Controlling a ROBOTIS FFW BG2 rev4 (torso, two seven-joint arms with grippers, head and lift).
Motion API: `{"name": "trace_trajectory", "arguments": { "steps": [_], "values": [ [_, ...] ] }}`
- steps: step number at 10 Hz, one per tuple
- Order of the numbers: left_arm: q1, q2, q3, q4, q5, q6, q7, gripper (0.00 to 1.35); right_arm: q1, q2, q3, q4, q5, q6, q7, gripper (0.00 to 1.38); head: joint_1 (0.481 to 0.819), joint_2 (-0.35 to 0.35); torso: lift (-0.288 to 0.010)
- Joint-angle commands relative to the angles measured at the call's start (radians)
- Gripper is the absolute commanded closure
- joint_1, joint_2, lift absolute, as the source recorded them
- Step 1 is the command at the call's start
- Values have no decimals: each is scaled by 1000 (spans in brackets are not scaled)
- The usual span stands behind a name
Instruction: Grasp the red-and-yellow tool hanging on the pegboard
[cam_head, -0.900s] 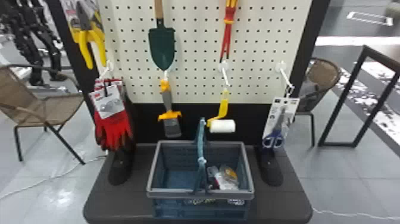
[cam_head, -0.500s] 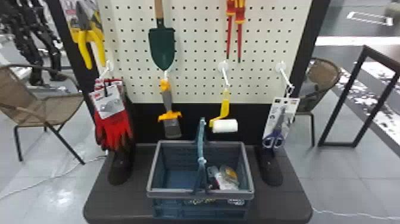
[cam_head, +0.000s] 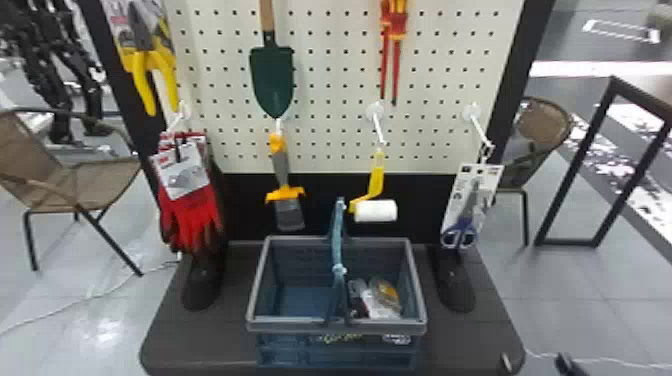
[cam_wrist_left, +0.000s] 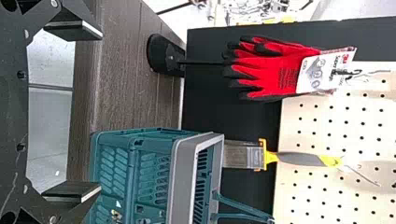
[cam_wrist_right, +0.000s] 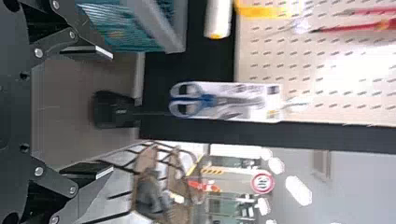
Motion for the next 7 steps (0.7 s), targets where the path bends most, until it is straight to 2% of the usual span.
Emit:
{"name": "trace_trajectory", "arguments": {
  "steps": [1, 2, 3, 4, 7],
  "values": [
    [0, 0, 0, 0, 0, 1, 0, 165, -40, -7, 1, -158, 2, 145, 46, 426, 549, 0, -100],
    [0, 2, 0, 0, 0, 1, 0, 165, -103, -24, 0, -259, 4, 341, 128, 424, 549, 0, -100],
    [-5, 6, -5, 0, 2, 2, 0, 165, -190, -52, -5, -299, 9, 472, 231, 424, 549, 0, -100],
    [-11, 12, -11, 0, 3, 9, 0, 165, -280, -82, 0, -317, -8, 582, 296, 426, 549, 0, -100],
    [-18, 12, -17, 0, 3, 18, 0, 165, -527, -79, 1, -293, -5, 709, 397, 426, 549, 0, -100]
  ]
}}
